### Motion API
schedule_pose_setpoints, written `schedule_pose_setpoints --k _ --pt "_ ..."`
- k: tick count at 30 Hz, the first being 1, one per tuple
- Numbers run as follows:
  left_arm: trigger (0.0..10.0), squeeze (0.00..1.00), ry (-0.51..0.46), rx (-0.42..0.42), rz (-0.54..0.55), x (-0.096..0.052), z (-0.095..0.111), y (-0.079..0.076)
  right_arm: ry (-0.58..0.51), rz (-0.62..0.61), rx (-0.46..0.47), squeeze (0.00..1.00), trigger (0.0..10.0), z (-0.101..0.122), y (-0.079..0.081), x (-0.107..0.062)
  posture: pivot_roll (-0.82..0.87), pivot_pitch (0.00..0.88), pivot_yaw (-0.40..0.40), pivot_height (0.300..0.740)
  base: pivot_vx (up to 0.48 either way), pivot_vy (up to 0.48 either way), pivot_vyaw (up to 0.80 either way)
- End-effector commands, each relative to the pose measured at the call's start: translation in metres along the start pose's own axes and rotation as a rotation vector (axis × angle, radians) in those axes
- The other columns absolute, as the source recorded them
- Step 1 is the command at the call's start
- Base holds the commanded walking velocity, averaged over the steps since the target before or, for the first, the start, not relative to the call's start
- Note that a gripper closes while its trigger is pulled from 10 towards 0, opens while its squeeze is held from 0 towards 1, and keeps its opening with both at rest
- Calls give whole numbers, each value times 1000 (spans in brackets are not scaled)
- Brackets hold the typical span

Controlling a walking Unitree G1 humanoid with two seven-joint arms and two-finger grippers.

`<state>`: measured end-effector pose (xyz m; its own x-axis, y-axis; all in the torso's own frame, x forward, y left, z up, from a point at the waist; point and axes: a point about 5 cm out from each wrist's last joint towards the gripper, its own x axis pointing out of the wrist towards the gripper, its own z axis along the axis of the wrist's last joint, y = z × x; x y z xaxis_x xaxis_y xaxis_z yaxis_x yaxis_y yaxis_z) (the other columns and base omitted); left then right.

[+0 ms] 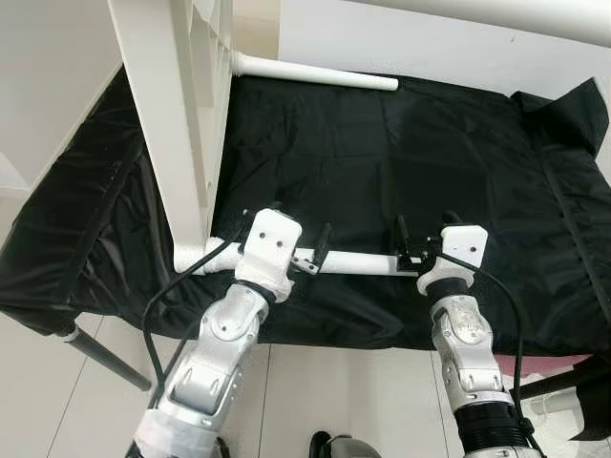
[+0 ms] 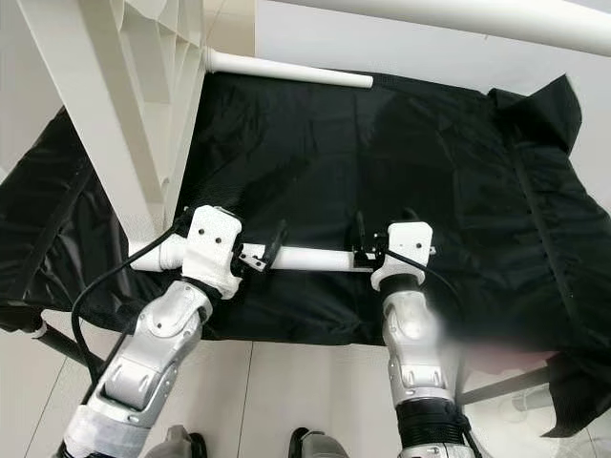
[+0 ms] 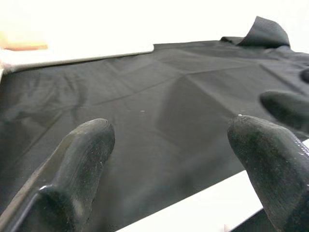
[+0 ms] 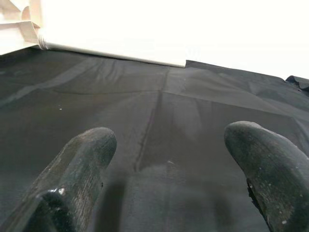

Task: Building children table

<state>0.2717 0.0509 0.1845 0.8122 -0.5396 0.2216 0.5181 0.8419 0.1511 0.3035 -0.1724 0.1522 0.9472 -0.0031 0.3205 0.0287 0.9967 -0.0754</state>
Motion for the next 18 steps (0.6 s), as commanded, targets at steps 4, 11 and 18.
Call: schedule_pose_setpoints --k 4,11,18 --pt "10000 0 12 -5 -23 1 -7 -2 7 -25 4 0 10000 -2 0 -4 14 134 -74 740 0 0 0" --pt "10000 0 25 0 -17 4 -11 1 14 -23 3 0 10000 -4 1 -5 11 130 -74 740 0 0 0" --pt "10000 0 23 -1 -19 4 -12 0 17 -22 -2 0 10000 -5 1 -6 11 123 -74 740 0 0 0"
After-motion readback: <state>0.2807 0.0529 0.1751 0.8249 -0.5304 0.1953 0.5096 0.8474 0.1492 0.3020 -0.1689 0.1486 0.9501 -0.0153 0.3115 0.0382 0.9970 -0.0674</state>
